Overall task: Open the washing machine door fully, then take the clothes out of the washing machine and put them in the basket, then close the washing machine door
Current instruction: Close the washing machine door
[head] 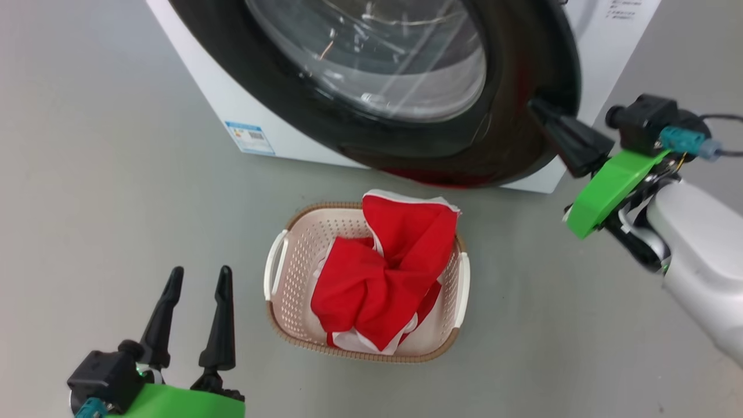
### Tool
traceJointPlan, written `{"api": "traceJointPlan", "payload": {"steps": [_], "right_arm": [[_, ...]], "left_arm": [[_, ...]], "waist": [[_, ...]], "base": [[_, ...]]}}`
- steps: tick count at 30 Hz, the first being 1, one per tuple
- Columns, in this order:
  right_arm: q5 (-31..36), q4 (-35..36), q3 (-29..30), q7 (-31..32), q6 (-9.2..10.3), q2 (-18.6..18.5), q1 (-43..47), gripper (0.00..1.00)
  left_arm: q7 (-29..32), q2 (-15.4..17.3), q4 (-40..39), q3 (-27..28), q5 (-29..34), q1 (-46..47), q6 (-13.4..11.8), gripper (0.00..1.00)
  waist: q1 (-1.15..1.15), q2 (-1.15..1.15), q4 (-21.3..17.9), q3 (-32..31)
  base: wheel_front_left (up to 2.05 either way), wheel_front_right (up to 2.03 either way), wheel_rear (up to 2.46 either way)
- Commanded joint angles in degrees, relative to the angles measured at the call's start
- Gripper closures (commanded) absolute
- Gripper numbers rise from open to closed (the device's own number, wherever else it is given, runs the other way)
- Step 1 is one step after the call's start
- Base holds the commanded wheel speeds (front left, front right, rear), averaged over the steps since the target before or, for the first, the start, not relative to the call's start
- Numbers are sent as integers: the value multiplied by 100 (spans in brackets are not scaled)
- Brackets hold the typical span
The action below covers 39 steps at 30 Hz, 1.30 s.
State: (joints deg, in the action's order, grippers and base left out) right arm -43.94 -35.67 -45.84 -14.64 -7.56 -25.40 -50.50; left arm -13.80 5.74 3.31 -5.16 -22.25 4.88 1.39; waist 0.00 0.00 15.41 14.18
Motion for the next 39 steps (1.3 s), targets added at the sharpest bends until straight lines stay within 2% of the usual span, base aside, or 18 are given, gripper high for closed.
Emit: {"api": "traceJointPlan", "payload": {"steps": [1,17,23,28,39], "right_arm": [[-82,15,-13,-36,8,-116,-104,100],[-101,-504,442,-36,8,-326,-1326,100],[41,-780,996,-36,8,-293,-1649,100],[338,-1003,1411,-36,8,-162,-1665,100],[549,-986,1618,-36,8,131,-1221,100]], "left_arm": [[-64,37,-102,171,6,176,39,0],[-109,-23,-28,108,28,466,154,0],[-115,-70,61,75,22,517,203,0],[-118,-110,123,112,24,545,220,0],[-119,-167,244,204,106,500,272,0]], "waist": [[0,0,80,142],[0,0,370,810],[0,0,462,901],[0,0,485,866],[0,0,365,519]], "base": [[0,0,0],[0,0,0],[0,0,0],[0,0,0],[0,0,0]]}}
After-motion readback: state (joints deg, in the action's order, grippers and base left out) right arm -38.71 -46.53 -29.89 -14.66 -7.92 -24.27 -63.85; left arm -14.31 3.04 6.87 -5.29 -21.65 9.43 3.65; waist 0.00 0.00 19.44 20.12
